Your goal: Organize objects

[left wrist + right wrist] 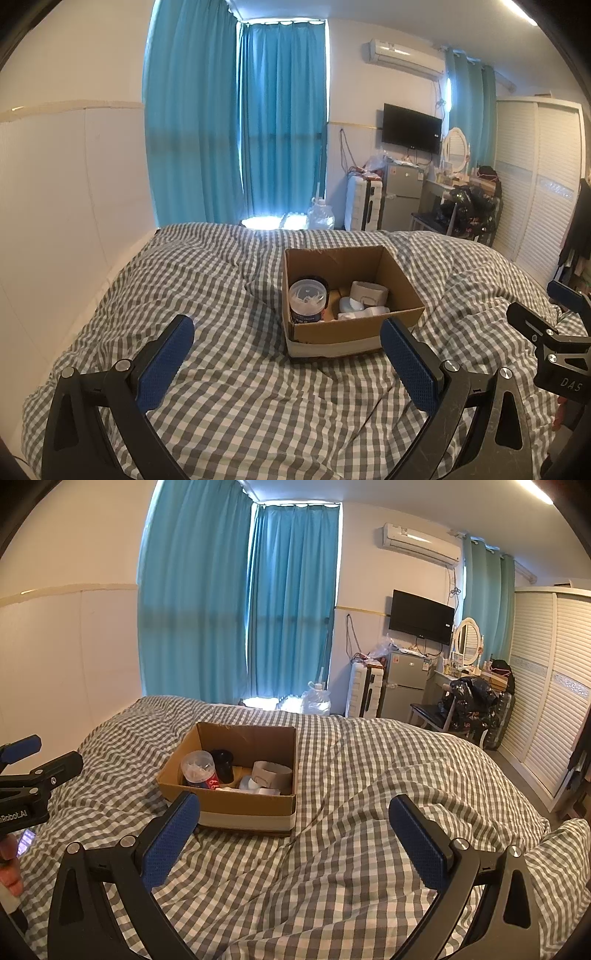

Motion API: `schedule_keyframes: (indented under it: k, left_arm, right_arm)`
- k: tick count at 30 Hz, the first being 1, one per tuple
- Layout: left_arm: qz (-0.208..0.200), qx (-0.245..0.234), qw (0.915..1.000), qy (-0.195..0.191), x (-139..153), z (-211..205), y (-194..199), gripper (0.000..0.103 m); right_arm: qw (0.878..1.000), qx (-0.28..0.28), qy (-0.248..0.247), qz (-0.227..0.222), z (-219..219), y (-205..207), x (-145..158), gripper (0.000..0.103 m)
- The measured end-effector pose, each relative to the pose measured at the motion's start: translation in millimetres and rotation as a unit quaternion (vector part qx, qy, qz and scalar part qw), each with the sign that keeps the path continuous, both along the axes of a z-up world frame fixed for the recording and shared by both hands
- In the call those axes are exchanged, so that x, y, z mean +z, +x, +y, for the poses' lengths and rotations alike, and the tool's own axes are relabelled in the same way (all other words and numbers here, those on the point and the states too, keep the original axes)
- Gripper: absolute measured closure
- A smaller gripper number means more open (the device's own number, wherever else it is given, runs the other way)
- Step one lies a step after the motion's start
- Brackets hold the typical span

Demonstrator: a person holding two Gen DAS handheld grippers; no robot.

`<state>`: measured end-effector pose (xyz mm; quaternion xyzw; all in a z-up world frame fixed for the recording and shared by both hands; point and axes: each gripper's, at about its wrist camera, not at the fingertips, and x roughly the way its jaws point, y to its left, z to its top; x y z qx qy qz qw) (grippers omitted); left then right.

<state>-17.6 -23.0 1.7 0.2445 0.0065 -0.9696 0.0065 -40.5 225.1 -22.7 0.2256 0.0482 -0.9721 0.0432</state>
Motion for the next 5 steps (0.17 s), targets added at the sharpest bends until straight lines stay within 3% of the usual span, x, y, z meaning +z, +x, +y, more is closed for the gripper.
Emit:
schedule_keyframes:
  k: [5]
  left_arm:
    - [-0.001, 0.006, 1.0000, -0.006, -1.8, 0.0, -0.1, 0.000]
  right_arm:
    - [1.000, 0.000, 0.002, -0.001, 0.2, 0.4, -1.1, 0.000]
